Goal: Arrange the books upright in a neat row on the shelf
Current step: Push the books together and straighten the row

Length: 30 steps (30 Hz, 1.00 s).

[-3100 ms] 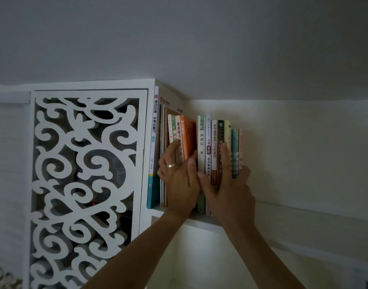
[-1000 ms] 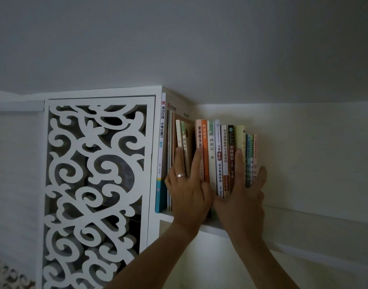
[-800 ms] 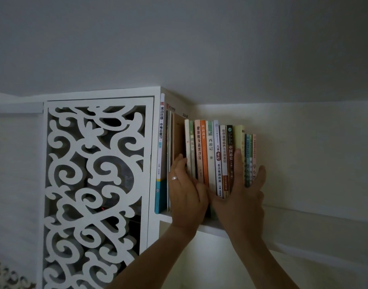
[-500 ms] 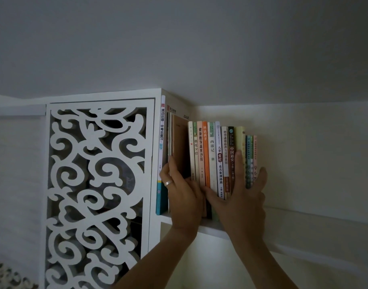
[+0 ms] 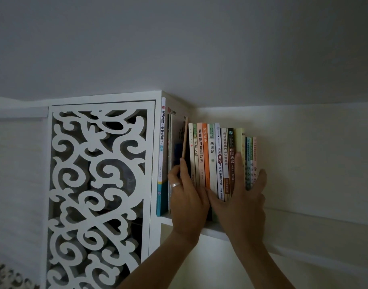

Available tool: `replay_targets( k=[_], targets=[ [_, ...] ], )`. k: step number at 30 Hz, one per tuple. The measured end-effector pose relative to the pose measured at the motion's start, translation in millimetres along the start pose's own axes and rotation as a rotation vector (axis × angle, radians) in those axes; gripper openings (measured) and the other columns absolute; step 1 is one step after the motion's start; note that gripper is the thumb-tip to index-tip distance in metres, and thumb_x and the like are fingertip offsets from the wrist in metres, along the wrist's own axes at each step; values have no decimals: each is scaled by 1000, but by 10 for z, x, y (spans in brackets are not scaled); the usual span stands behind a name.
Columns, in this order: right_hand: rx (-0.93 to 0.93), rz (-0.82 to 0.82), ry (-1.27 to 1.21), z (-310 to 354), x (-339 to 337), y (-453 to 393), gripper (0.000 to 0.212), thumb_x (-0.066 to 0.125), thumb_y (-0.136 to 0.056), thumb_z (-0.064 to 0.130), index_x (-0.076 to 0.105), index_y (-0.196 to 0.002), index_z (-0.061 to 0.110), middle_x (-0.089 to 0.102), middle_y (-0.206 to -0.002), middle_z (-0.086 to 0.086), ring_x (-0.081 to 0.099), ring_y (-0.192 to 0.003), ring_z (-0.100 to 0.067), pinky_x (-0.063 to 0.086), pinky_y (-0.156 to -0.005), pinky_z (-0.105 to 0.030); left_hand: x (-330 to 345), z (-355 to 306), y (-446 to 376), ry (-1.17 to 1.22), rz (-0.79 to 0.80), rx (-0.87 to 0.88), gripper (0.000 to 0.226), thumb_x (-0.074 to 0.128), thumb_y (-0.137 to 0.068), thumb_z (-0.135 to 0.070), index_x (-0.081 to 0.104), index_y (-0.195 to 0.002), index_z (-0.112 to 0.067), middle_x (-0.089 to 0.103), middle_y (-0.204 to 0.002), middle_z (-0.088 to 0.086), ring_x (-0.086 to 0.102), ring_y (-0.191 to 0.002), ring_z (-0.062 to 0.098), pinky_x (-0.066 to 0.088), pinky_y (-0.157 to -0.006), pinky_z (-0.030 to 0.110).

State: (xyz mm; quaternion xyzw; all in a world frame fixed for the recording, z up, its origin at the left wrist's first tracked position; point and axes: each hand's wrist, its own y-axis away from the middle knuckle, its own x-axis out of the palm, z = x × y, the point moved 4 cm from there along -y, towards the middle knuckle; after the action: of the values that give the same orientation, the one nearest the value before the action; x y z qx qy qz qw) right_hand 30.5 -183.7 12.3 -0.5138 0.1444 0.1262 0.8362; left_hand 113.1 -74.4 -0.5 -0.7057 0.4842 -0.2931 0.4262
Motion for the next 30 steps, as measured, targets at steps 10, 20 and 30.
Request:
replay_targets(
  k=[10,20,30],
  targets=[
    [5,12,-18,-6,4,2,114,60,-70,81,-14,-153,52,1,-163,-22,46,-126,-52,54,-88,-56,-36,-126,-174,-55,-127,-24,35,67,-90,-19,60,-125,-22,39,-141,3,45,-122,14,44,-108,31],
    [-2,3,-10,-2,6,-2,106,44,-71,86,-15,-152,53,1,-163,-20,48,-125,-47,54,-89,-52,24,-153,-40,-113,-95,35,54,64,-88,-20,52,-141,-15,42,-155,6,37,-143,25,34,-119,46],
    [7,18,1,-24,14,-2,116,62,-70,79,-15,-152,53,-1,-163,-19,46,-126,-48,53,-89,-53,-39,-347,-273,192,-99,-303,77,58,-98,-12,16,-162,-13,22,-152,-3,50,-128,17,55,-105,36]
  ],
)
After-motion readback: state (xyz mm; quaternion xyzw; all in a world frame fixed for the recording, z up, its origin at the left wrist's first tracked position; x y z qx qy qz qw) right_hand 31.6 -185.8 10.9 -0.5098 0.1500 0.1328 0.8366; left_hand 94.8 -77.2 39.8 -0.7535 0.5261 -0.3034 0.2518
